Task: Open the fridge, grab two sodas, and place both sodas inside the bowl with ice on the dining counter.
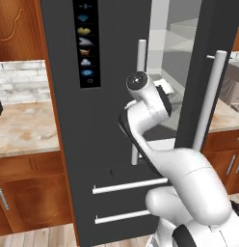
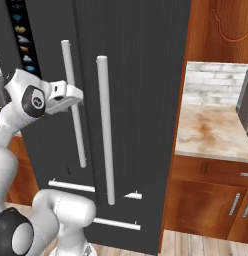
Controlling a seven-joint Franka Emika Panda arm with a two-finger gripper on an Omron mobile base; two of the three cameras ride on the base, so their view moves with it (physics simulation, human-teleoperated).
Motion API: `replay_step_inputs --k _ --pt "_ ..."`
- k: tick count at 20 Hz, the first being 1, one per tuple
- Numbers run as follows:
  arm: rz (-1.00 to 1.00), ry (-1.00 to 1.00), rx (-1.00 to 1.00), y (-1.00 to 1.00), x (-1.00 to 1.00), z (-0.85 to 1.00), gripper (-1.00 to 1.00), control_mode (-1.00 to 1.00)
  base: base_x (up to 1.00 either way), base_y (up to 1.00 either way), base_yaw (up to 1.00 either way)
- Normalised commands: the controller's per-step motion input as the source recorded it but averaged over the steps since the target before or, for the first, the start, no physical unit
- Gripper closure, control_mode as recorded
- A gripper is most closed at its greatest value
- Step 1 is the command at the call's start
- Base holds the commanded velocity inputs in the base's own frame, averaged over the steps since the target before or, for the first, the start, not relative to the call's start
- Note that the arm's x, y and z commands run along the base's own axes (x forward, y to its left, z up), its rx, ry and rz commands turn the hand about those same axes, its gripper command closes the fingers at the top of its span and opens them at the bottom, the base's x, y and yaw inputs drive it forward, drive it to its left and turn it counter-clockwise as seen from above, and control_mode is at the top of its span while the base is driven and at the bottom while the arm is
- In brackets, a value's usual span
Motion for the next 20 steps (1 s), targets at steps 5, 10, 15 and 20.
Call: replay_step_inputs --k 5,10,15,20 --pt "-0.12 0.20 -0.03 -0.20 0.59 0.00 -1.00 -1.00 0.00 0.00 0.00" --pt "-0.16 0.15 0.00 -0.42 0.01 0.00 -1.00 -1.00 0.00 0.00 0.00" --pt "-0.14 0.01 0.00 -0.48 -0.48 0.00 -1.00 -1.00 0.00 0.00 0.00" --pt "-0.15 0.00 0.02 -0.59 -0.67 0.00 -1.00 -1.00 0.00 0.00 0.00"
